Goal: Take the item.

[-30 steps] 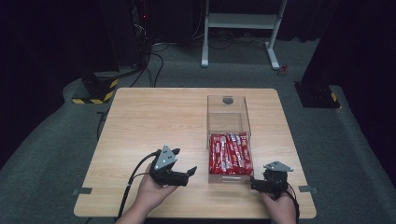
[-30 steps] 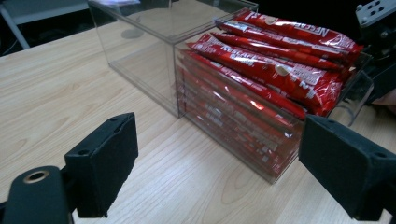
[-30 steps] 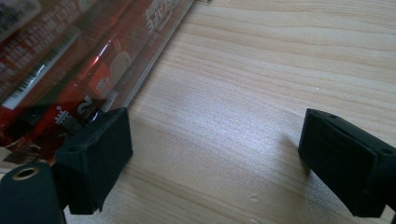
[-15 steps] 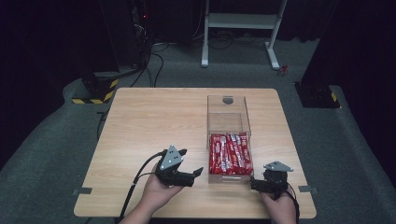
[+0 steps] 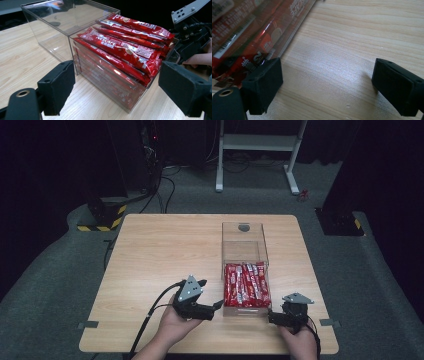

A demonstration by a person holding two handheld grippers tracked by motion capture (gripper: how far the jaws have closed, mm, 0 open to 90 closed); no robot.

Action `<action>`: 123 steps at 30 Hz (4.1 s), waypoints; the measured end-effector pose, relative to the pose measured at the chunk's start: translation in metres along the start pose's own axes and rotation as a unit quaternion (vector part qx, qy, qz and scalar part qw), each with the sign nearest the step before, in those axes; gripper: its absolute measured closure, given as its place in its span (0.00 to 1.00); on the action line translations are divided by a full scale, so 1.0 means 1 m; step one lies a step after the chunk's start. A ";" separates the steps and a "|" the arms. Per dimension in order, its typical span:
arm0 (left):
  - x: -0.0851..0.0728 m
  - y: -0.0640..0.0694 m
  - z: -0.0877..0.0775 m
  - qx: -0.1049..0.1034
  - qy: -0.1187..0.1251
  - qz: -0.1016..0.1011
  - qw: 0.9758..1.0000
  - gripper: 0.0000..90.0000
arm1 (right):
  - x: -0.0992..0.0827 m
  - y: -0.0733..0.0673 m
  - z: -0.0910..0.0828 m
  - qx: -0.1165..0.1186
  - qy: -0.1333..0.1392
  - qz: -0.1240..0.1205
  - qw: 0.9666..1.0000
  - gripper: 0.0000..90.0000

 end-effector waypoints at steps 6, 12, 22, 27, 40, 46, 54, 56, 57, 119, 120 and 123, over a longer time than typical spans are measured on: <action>0.001 0.004 0.006 -0.006 -0.001 0.000 1.000 0.16 | 0.000 0.000 0.000 0.000 0.000 0.000 1.000 0.11; 0.003 0.008 0.014 -0.016 -0.003 -0.003 1.000 0.17 | 0.000 0.000 0.000 0.000 0.000 0.000 1.000 0.11; 0.006 0.014 0.029 -0.023 -0.008 -0.003 1.000 0.19 | 0.000 0.000 0.000 0.001 0.000 0.001 1.000 0.11; 0.011 0.017 0.037 -0.025 -0.007 0.001 1.000 0.22 | 0.000 0.000 0.000 0.001 0.000 0.001 1.000 0.11; 0.010 0.015 0.052 -0.001 -0.014 -0.007 1.000 0.43 | 0.000 0.000 0.000 0.001 0.000 -0.001 1.000 0.11; 0.008 0.015 0.053 0.005 -0.018 -0.012 1.000 0.51 | 0.000 0.000 0.000 0.001 0.000 0.000 1.000 0.11; 0.006 0.012 0.048 0.009 -0.012 -0.016 1.000 0.58 | 0.000 0.000 0.000 0.001 0.000 -0.001 1.000 0.11; 0.005 0.011 0.046 0.006 -0.010 -0.017 1.000 0.63 | 0.000 0.000 0.000 0.001 0.000 0.000 1.000 0.11; 0.004 0.011 0.046 0.006 -0.009 -0.018 1.000 0.64 | 0.000 0.000 0.000 0.001 0.000 0.000 1.000 0.11; 0.015 0.028 0.043 -0.016 0.031 -0.039 0.999 0.98 | 0.000 -0.001 0.000 0.002 0.000 -0.001 1.000 0.12; 0.015 0.028 0.042 -0.017 0.032 -0.037 0.999 0.98 | 0.000 -0.001 0.000 0.002 0.000 -0.001 1.000 0.12; 0.016 0.027 0.041 -0.017 0.035 -0.038 0.999 0.98 | 0.000 -0.001 0.000 0.002 0.000 -0.001 1.000 0.12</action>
Point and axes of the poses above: each handheld gripper's, and its own axes: z roughly forward along the jaws, x roughly out of its top, y roughly to its right, the point moved 10 cm from there along z, roughly forward along the jaws, and after that the axes turned 9 degrees about z, right-handed, at the moved point
